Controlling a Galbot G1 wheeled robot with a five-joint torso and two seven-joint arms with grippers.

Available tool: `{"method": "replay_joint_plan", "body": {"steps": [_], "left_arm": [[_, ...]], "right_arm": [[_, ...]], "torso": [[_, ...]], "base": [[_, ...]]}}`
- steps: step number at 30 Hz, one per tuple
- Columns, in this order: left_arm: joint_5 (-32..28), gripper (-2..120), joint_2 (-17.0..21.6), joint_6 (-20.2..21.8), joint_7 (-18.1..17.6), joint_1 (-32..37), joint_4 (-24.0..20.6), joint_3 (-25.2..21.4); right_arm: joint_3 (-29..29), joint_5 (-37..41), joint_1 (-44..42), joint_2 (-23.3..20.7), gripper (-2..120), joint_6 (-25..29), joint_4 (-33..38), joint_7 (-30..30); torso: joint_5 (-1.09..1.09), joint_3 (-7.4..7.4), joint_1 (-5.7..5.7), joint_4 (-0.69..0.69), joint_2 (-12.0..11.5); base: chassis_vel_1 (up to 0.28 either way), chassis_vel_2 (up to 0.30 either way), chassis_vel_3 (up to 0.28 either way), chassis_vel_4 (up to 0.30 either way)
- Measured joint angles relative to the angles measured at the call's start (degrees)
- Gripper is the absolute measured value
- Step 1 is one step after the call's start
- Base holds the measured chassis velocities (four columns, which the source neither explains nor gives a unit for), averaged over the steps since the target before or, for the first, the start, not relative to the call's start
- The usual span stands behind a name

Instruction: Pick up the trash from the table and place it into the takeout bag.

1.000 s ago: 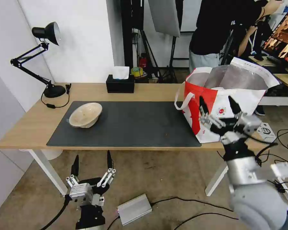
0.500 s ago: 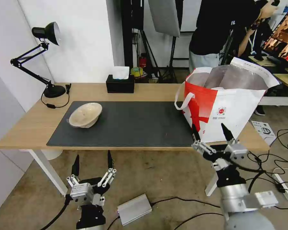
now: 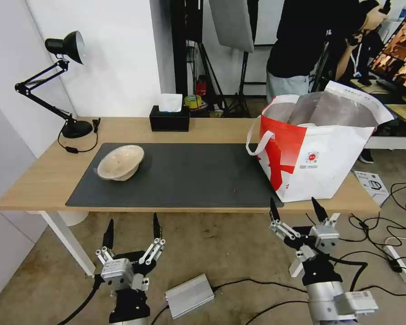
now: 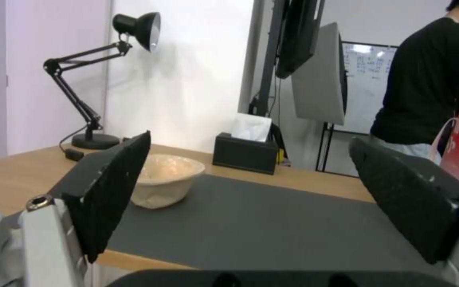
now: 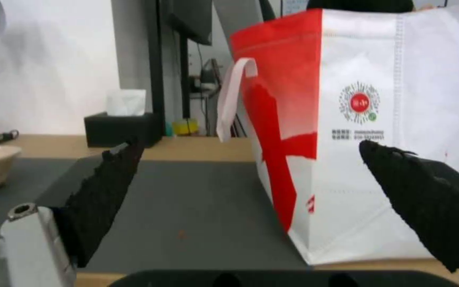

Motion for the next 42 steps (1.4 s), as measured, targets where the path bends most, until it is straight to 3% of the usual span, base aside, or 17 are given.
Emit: {"method": "replay_joint_plan", "body": {"steps": [16,37,42], "left_arm": [[-0.1,100,0.0,0.1,-0.1,-0.1,0.1,0.0],[-0.2,100,-0.1,0.1,-0.1,-0.2,0.1,-0.1],[-2.7,100,0.5,1.8,-0.1,-1.1,-0.7,-1.1]], "right_arm": [[-3.7,-3.6,-0.4,2.4,100,-0.5,-2.2,0.6],[-3.6,-3.6,0.3,2.5,100,-0.5,-2.3,0.6],[-3.6,-3.6,0.3,2.5,100,-0.5,-2.3,0.6]], "torso": [[0.0,0.0,0.0,0.0,0.0],[0.0,0.0,0.0,0.0,0.0],[0.01,0.0,0.0,0.0,0.0]], "base": [[0.0,0.0,0.0,0.0],[0.0,0.0,0.0,0.0],[0.0,0.0,0.0,0.0]]}}
